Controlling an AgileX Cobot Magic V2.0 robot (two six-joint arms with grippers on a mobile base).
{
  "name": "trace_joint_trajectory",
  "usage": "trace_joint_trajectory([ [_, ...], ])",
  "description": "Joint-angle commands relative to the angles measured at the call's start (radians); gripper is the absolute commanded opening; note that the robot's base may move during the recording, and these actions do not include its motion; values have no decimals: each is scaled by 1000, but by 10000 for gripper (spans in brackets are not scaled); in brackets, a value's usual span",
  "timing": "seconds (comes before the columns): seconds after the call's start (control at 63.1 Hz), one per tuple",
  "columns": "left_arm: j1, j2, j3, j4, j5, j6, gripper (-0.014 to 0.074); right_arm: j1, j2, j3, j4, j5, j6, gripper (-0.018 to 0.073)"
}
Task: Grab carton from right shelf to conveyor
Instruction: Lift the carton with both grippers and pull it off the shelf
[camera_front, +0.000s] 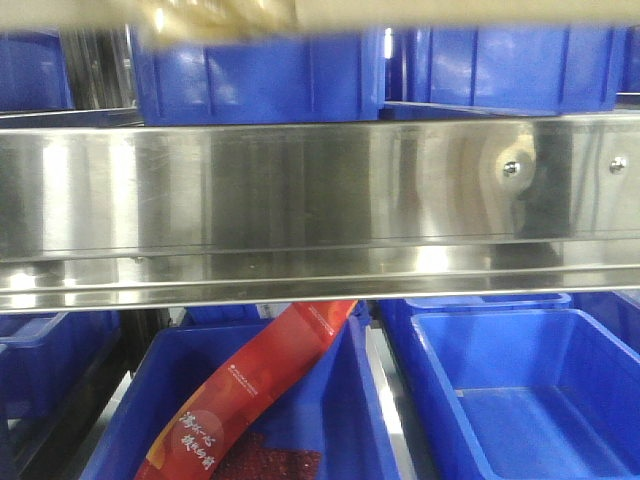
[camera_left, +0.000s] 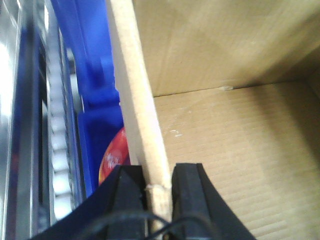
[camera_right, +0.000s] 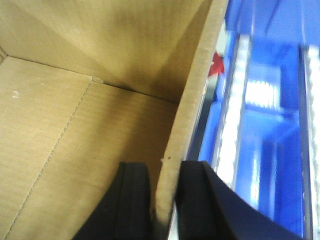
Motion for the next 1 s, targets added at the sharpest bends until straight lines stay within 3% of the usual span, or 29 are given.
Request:
trace_joint_trajectory([
  [0.0, -6, -8, -4, 11, -30, 7, -16, -5, -12, 10, -35, -28, -17, -67],
  [0.982, -6, -8, -4, 11, -30, 7, -16, -5, -12, 9, -33, -28, -17, -67],
])
